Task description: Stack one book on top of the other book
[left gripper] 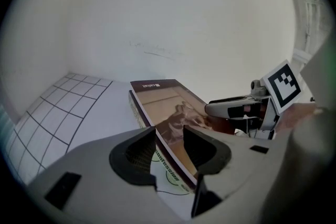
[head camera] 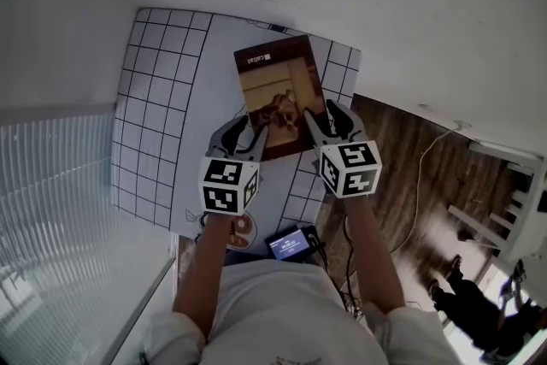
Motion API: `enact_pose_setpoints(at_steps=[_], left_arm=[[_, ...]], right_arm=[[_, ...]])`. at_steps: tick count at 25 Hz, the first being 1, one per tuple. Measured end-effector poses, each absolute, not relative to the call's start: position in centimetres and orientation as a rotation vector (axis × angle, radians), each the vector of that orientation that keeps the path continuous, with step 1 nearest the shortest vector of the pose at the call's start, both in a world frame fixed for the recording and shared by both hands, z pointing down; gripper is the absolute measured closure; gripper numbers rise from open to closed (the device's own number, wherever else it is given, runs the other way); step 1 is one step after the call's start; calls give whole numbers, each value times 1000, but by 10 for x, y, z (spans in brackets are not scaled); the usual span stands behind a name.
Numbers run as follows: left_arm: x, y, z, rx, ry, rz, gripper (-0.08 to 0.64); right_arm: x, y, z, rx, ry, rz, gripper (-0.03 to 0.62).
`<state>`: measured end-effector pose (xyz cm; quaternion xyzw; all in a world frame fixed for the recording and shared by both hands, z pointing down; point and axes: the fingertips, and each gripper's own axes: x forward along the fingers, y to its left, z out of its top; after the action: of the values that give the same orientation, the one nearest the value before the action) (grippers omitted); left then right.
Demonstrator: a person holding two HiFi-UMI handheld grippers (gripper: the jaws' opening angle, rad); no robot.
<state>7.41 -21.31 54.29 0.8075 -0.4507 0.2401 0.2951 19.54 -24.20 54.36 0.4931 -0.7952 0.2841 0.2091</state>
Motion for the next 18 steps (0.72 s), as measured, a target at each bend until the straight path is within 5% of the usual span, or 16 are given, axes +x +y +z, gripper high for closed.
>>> enact_pose_setpoints(at_steps=[18], left_arm=[[69, -206, 494, 2298, -1168, 533, 380]], right_arm=[[210, -201, 486, 1607, -2201, 691, 399]])
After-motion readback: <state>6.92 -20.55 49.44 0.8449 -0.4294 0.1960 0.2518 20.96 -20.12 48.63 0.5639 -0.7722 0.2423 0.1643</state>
